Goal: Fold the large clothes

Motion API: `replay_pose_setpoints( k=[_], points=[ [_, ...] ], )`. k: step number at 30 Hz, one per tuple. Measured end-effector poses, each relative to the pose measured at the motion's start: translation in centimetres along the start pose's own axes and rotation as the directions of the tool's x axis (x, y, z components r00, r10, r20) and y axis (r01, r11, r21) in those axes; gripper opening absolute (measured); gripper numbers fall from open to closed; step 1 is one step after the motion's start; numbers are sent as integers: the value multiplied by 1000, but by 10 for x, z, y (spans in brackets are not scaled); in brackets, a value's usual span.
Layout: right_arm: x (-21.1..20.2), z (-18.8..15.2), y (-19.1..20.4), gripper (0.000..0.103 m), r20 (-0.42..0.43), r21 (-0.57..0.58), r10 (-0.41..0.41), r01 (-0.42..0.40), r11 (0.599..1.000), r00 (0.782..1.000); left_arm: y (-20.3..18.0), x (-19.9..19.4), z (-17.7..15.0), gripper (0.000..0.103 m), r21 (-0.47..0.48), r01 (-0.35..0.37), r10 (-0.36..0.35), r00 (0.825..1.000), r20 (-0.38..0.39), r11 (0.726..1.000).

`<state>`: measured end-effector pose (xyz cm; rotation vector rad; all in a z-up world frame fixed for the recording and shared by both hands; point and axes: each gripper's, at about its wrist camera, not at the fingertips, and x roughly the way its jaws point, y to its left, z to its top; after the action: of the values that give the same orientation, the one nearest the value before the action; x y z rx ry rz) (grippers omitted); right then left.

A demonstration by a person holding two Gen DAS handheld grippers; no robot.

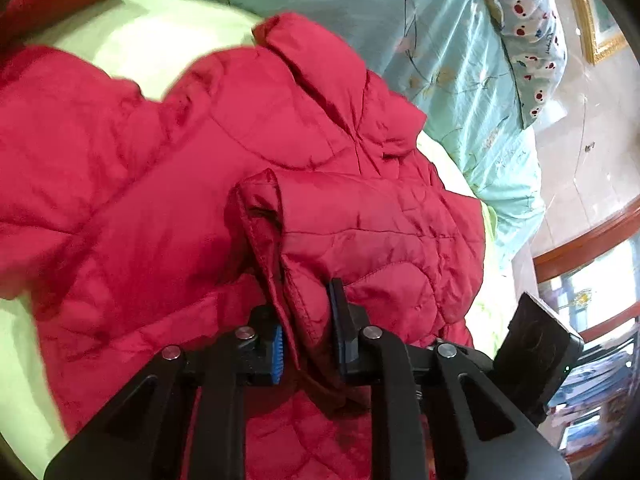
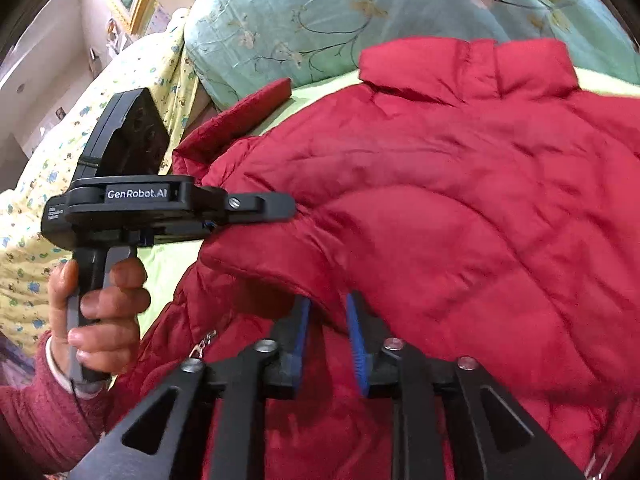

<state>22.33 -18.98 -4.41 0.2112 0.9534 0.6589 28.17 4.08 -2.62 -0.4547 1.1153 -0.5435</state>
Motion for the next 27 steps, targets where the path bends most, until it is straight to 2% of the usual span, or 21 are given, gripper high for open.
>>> replay_pose_setpoints(
  k=[3, 5, 7, 10, 12, 14, 16, 18, 20, 23, 25, 27],
  points=[
    [-22, -4, -21, 31, 27, 57, -43, 42, 997, 999, 3, -15, 2, 15, 39, -62, 60, 997, 43, 997],
    [-47, -3, -41, 31, 82, 113, -107, 97, 989, 991, 6, -21, 4, 15, 67, -106, 102, 993, 62, 992],
    [-72, 1, -61, 31, 144, 167, -190, 165, 972, 971, 6, -22, 4, 15, 93, -145, 138, 988, 74, 985],
    [-93, 10, -83, 31, 195, 222, -287, 243, 944, 938, 7, -18, 0, 16, 122, -196, 187, 979, 78, 973],
    [-89, 18, -94, 35, 182, 232, -343, 299, 926, 922, 10, -13, -5, 16, 122, -217, 209, 975, 72, 969],
    [-78, 21, -106, 37, 145, 242, -368, 328, 913, 918, 15, -10, -10, 19, 107, -229, 223, 972, 69, 968],
    [-62, 19, -118, 35, 97, 251, -382, 349, 903, 919, 16, -14, -12, 25, 85, -232, 225, 971, 83, 969],
    [-46, 14, -126, 35, 60, 247, -393, 368, 897, 918, 17, -27, -14, 27, 59, -247, 240, 964, 116, 967],
    [-40, 10, -126, 35, 57, 237, -409, 386, 892, 911, 13, -47, -16, 27, 53, -271, 258, 950, 176, 961],
    [-37, 13, -123, 36, 59, 239, -419, 394, 887, 906, -3, -74, -20, 27, 73, -252, 225, 938, 265, 965],
    [-38, 12, -124, 36, 61, 240, -418, 393, 888, 906, -17, -76, -21, 27, 114, -190, 155, 952, 262, 975],
    [-38, 11, -123, 36, 61, 239, -418, 393, 888, 906, -33, -61, -20, 27, 155, -177, 139, 964, 226, 972]
  ],
)
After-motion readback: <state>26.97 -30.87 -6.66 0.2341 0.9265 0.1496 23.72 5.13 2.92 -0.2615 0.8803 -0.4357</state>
